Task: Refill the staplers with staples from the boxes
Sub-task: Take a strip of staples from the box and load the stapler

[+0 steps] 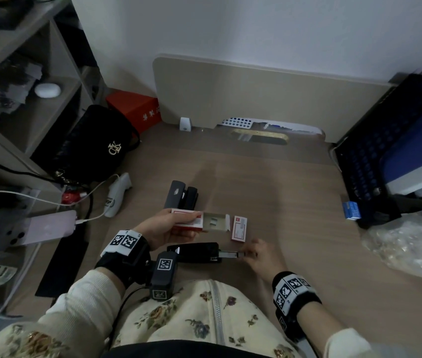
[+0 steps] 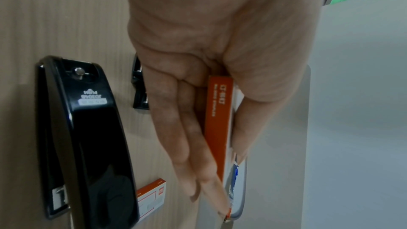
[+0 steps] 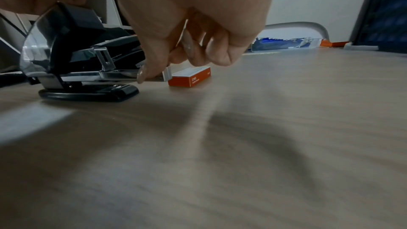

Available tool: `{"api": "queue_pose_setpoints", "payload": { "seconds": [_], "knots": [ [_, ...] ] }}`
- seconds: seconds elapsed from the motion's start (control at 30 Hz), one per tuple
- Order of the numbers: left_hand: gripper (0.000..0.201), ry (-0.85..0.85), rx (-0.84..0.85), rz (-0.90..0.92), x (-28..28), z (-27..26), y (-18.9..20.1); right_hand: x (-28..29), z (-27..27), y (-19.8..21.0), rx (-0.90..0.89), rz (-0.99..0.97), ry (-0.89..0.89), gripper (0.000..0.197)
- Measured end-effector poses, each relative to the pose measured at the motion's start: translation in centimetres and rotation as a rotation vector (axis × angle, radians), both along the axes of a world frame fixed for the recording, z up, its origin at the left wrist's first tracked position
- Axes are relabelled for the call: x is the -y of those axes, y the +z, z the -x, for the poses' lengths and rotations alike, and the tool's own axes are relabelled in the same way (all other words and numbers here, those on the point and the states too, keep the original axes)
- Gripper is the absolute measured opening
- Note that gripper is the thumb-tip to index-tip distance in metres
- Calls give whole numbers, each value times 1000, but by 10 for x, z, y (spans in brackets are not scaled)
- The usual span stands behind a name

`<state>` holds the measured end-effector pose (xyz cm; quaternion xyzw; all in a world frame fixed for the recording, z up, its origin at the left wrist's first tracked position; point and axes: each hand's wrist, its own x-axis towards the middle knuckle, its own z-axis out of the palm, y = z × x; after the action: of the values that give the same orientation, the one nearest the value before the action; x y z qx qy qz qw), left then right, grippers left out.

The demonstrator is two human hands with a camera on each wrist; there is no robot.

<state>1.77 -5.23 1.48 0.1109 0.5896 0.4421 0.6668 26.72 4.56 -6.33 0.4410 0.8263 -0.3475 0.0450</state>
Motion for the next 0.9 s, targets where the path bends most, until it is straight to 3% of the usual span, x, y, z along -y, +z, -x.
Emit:
{"api": "queue_pose_setpoints", "payload": {
  "seconds": [0.37, 0.5, 0.57, 0.77, 0.9],
  "knots": [
    [25, 5, -12, -3, 0, -1, 0, 4, -1, -4, -71, 9, -5, 31],
    [26, 9, -10, 1, 1, -1, 0, 5, -11, 1, -179, -51, 1, 18],
    [28, 6, -12, 4, 1, -1, 0, 8, -15, -2, -129, -75, 31, 13],
    [27, -4, -4, -9, 3, -2, 2, 11, -14, -2, -59, -57, 133, 27],
    [33, -14, -17, -22, 4, -3, 3, 12, -11, 11, -98, -41, 83, 25]
  ]
}}
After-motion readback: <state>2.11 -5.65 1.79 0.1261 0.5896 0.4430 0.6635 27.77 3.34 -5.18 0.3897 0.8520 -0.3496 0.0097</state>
